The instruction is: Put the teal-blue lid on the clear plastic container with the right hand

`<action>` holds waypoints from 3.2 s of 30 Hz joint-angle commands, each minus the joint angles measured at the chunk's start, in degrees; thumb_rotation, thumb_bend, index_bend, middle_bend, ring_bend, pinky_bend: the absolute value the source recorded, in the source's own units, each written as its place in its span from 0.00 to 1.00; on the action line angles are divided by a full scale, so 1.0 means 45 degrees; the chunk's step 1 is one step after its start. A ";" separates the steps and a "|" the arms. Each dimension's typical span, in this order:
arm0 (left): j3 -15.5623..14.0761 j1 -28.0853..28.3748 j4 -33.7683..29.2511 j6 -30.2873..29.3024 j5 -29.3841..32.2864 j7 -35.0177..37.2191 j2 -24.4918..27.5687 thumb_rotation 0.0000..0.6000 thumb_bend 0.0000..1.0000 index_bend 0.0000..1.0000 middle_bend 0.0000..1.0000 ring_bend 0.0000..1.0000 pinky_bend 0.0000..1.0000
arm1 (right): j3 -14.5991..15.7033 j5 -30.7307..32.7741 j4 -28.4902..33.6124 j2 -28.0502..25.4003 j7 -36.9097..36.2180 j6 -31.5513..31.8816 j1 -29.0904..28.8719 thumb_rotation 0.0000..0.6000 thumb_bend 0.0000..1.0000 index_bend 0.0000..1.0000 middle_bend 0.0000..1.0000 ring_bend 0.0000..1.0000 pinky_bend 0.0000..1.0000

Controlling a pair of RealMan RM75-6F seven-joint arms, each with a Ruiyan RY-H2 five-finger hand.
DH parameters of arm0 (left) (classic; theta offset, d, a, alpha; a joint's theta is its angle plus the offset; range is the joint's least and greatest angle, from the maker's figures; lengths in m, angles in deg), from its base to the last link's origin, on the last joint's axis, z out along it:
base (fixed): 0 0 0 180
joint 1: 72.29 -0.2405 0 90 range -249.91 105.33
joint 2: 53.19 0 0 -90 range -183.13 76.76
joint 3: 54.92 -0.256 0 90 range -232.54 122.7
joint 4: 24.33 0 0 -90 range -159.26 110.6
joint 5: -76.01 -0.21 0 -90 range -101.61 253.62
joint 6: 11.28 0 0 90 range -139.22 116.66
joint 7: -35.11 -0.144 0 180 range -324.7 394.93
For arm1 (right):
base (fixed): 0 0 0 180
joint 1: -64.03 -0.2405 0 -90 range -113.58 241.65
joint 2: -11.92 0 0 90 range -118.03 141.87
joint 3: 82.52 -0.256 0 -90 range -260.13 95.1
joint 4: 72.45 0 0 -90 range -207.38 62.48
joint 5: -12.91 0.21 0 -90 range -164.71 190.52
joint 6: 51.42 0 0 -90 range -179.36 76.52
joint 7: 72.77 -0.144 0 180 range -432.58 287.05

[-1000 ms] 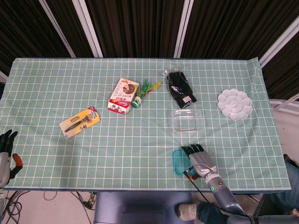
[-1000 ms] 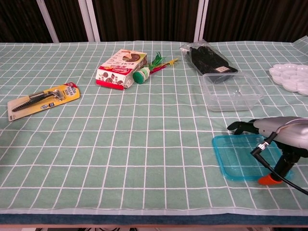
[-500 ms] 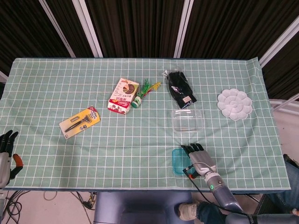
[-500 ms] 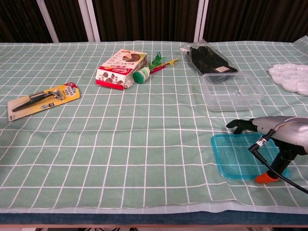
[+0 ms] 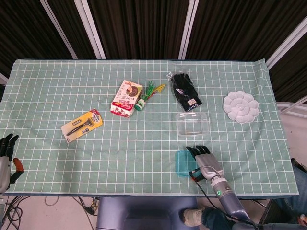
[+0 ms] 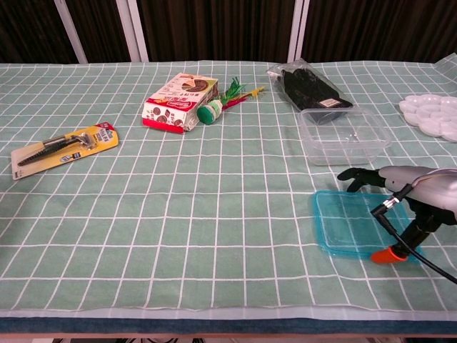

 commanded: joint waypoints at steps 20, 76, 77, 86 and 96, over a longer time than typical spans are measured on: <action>-0.0024 0.0010 0.0001 0.0024 0.0021 -0.0088 -0.0012 1.00 0.79 0.05 0.00 0.00 0.00 | -0.0269 -0.1486 0.2165 -0.2542 -0.1092 -0.0206 0.0222 1.00 0.23 0.00 0.43 0.07 0.00; 0.0663 0.0100 0.0107 0.0090 0.1542 0.0102 0.0153 1.00 0.79 0.05 0.00 0.00 0.00 | -0.2227 0.2227 -0.4200 -0.1956 -0.2183 -0.5581 -0.4853 1.00 0.23 0.00 0.43 0.07 0.00; 0.0661 0.0103 0.0105 0.0095 0.1553 0.0088 0.0152 1.00 0.79 0.05 0.00 0.00 0.00 | -0.2190 0.2218 -0.4243 -0.1929 -0.2180 -0.5572 -0.4866 1.00 0.23 0.00 0.43 0.07 0.00; 0.0681 0.0115 0.0106 0.0058 0.1604 0.0029 0.0142 1.00 0.79 0.05 0.00 0.00 0.00 | -0.1955 0.2216 -0.4532 -0.1693 -0.2264 -0.5514 -0.4866 1.00 0.23 0.00 0.43 0.07 0.00; 0.0717 0.0142 0.0100 0.0053 0.1704 -0.0018 0.0136 1.00 0.79 0.05 0.00 0.00 0.00 | -0.1962 0.2164 -0.4987 -0.1499 -0.2524 -0.5645 -0.4981 1.00 0.23 0.00 0.43 0.07 0.00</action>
